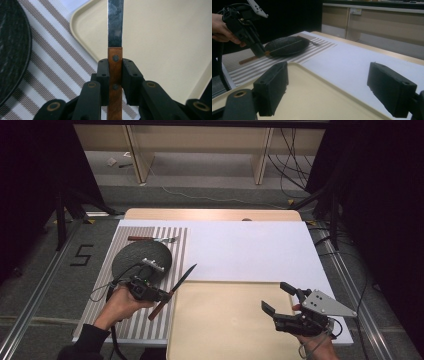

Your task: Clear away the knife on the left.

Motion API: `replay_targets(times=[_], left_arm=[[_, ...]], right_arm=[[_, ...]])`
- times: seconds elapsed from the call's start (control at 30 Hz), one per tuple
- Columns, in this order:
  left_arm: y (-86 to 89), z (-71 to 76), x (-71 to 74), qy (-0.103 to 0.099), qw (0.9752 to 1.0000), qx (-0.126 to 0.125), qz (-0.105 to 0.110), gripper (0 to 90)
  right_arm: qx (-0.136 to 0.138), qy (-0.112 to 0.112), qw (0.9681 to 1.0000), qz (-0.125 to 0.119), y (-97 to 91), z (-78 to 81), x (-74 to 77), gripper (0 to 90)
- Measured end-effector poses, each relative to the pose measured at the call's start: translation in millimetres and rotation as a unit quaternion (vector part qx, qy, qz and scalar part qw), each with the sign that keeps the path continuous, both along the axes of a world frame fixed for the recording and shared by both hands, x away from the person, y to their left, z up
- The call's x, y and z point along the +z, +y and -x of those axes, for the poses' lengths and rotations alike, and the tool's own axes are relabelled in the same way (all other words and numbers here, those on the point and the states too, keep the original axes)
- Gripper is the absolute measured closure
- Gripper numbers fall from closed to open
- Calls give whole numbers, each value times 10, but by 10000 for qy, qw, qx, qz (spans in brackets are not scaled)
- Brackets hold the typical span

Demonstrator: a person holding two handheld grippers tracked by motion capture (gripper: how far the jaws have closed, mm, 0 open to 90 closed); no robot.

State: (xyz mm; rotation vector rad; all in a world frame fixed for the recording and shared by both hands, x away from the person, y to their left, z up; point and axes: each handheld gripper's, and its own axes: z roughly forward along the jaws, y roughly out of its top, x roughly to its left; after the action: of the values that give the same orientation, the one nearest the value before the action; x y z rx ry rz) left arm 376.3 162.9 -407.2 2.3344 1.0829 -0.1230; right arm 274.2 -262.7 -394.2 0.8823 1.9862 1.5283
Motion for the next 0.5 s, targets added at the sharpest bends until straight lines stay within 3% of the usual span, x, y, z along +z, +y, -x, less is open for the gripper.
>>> replay_targets(times=[0.23,0.33,0.5], left_arm=[[-152,34,-43,146,9998,-95,99,769],[-234,60,-60,146,9998,-126,55,769],[-360,112,-68,176,9996,-139,157,769]], right_arm=[[9,1,10000,-2,0,3,0,182],[-5,30,10000,-1,-2,-2,-2,182],[1,8,10000,17,3,0,-1,182]])
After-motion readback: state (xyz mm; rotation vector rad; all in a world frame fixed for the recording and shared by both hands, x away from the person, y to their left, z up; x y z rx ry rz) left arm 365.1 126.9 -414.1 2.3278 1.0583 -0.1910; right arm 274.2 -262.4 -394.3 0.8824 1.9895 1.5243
